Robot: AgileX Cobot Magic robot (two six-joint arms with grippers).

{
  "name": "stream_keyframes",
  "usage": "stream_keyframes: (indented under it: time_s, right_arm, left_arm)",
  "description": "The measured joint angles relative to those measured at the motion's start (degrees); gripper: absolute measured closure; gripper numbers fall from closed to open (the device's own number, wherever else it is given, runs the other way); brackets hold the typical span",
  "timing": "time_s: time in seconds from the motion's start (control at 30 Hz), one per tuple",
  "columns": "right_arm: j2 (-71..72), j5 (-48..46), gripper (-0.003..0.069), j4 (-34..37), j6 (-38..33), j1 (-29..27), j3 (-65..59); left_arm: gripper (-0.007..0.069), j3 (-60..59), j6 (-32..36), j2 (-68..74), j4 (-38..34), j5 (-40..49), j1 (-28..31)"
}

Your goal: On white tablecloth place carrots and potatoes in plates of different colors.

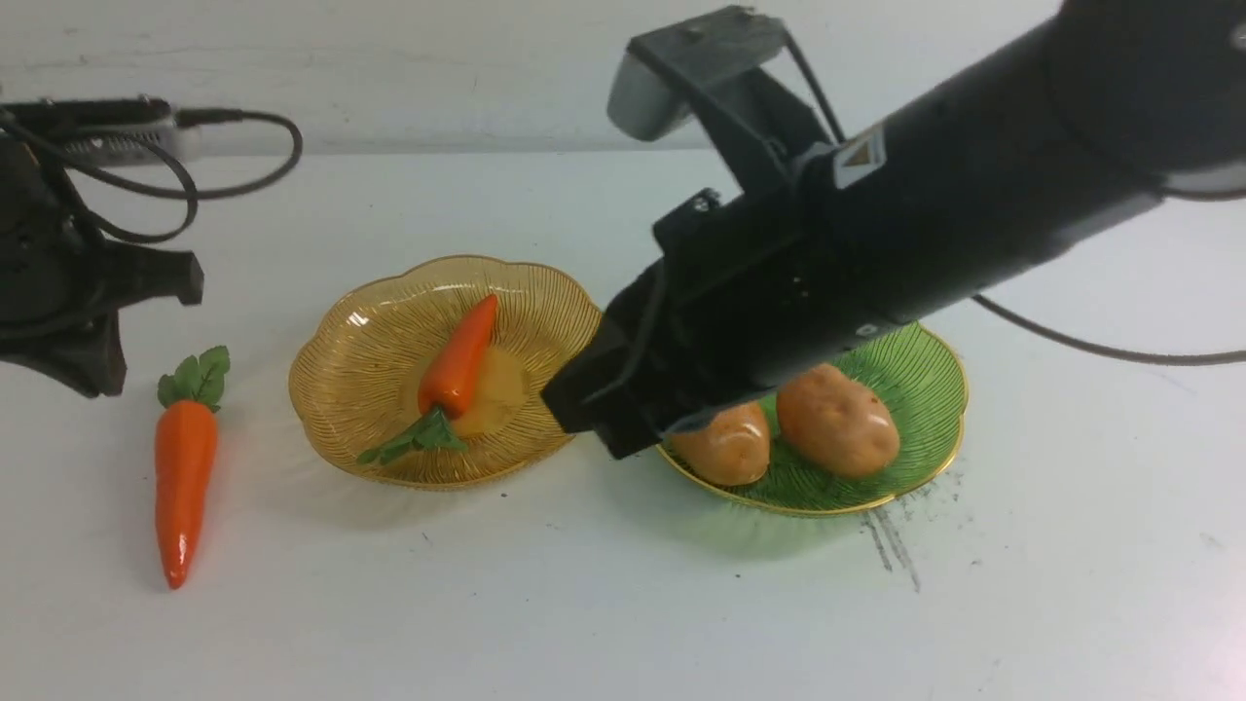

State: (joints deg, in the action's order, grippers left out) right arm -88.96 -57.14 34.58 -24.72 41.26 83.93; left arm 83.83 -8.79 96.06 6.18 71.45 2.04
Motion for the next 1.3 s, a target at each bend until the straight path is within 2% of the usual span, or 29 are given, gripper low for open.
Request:
stream_keyframes:
  time_s: [0.2,0.27,0.47,0.6,0.77,0.93,0.97,1.0,1.1,1.17,1.3]
  right_arm:
    - [-1.53,-0.96,0.0670,-1.20,0.67,0.38,0.86]
    - [-1.53,-0.96,0.0670,-1.30,0.86,0.38,0.86]
    - [-1.53,-0.91,0.0669,-1.30,1.57,0.38,0.86]
    - [-1.53,-0.69,0.0670,-1.30,3.28,0.38,0.86]
    - [-1.53,0.41,0.0670,-1.04,4.09,0.38,0.86]
    - [-1.53,0.72,0.0670,0.00,4.37,0.38,0.86]
    - [-1.53,0.71,0.0670,0.07,4.53,0.38,0.86]
    - [-1.53,0.77,0.0670,0.14,4.60,0.38,0.86]
    - [-1.53,0.77,0.0670,0.18,4.73,0.38,0.86]
    - [-1.53,0.77,0.0670,0.18,4.74,0.38,0.86]
    - [-1.53,0.77,0.0670,0.18,4.79,0.38,0.86]
  left_arm:
    - [0.0401,-0.18,1.95,6.90,0.19,-1.06,0.25]
    - [0.0384,-0.18,3.50,8.16,-0.90,-1.18,0.87]
    - [0.0424,-0.18,8.80,9.87,-10.45,-1.35,7.51]
    - [0.0461,-0.18,11.98,9.87,-13.13,-1.54,10.42]
    - [0.0412,-0.18,13.24,10.00,-13.69,-3.33,10.11]
    - [0.0165,-0.18,13.36,11.90,-12.43,-6.40,9.11]
    - [0.0134,-0.18,13.36,12.27,-12.16,-6.58,9.05]
    - [0.0067,-0.18,13.36,13.17,-11.78,-7.52,8.75]
    - [-0.0029,-0.18,13.31,15.17,-11.48,-10.24,8.41]
    - [-0.0054,-0.18,13.16,16.80,-11.48,-12.08,8.31]
    - [-0.0057,-0.18,13.16,19.49,-10.76,-14.30,8.31]
